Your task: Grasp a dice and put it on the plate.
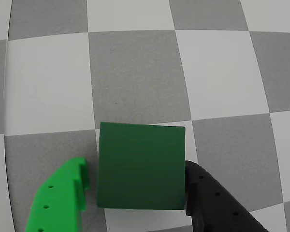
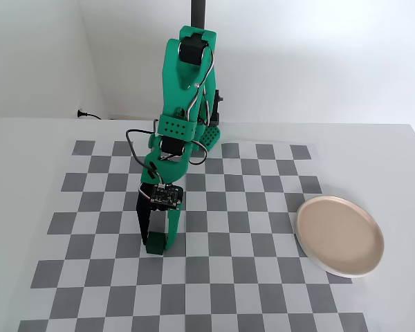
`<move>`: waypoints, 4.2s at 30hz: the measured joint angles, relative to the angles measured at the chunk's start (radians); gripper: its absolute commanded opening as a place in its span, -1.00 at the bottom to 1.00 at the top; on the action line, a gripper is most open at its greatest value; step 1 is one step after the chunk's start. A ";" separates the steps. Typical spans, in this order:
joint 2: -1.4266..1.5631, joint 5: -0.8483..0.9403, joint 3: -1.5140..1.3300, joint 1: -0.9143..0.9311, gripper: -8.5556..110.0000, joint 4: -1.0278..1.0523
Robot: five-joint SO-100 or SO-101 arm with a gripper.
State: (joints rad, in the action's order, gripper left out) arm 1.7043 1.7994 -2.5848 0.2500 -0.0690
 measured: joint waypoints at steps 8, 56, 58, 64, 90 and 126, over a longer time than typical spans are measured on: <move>0.000 0.000 0.002 0.000 -0.92 0.015; 0.310 -0.121 0.425 -0.937 -0.92 0.696; 0.241 -0.121 0.472 -0.962 -0.92 0.690; 0.006 -0.121 0.667 -1.022 -0.92 0.690; -0.600 -0.298 1.333 -1.186 -0.59 0.907; 0.480 -0.448 1.111 -0.870 -0.93 1.531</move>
State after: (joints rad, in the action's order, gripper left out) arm 2.1844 1.3514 -1.4742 -0.6197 1.4619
